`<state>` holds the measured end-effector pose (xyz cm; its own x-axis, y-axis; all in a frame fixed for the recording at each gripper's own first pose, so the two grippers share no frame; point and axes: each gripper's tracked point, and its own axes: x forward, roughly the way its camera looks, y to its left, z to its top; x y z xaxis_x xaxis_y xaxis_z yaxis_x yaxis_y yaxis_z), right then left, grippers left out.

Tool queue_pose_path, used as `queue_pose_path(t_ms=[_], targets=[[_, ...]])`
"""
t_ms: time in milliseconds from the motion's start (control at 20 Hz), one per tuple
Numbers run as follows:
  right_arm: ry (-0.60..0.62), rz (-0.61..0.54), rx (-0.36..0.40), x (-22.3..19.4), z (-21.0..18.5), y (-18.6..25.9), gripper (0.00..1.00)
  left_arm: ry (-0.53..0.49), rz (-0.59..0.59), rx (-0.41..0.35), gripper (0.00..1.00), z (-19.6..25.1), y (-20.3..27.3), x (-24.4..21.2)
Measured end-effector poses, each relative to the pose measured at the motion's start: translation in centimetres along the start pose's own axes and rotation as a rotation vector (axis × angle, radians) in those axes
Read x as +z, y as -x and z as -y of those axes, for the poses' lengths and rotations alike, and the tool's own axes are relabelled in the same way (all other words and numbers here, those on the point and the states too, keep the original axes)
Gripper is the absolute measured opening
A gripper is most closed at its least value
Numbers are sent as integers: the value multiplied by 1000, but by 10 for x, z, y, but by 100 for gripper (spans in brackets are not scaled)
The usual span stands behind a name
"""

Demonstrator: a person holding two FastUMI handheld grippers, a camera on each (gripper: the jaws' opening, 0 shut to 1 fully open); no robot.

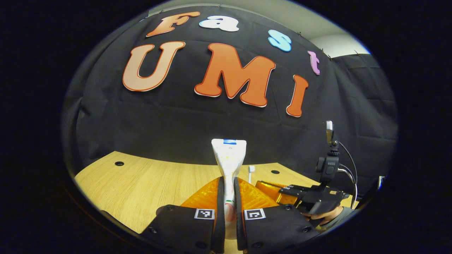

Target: Put the toothbrush and toothpaste on the desktop into the cup, then pick up the cup and place it on the coaster on the desktop.

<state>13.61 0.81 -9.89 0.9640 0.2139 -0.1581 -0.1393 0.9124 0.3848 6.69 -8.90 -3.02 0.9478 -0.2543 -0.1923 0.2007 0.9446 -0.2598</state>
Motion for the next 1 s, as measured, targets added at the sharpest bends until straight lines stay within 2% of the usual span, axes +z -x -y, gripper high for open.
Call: queue_pose_path(t_ms=[200,600,850,1000], targets=[[15,-7,13,2,3,27,30,7,58,-38,16,18,-24,11],[92,13,-10,0,19,90,42,38,111,-133,16,48,-72,10],[81,5,-39,-8,36,115,43,85,109,-129,16,46,-101,-2],[79,12,-56,-7,46,124,49,103,111,-113,16,44,-117,-11]])
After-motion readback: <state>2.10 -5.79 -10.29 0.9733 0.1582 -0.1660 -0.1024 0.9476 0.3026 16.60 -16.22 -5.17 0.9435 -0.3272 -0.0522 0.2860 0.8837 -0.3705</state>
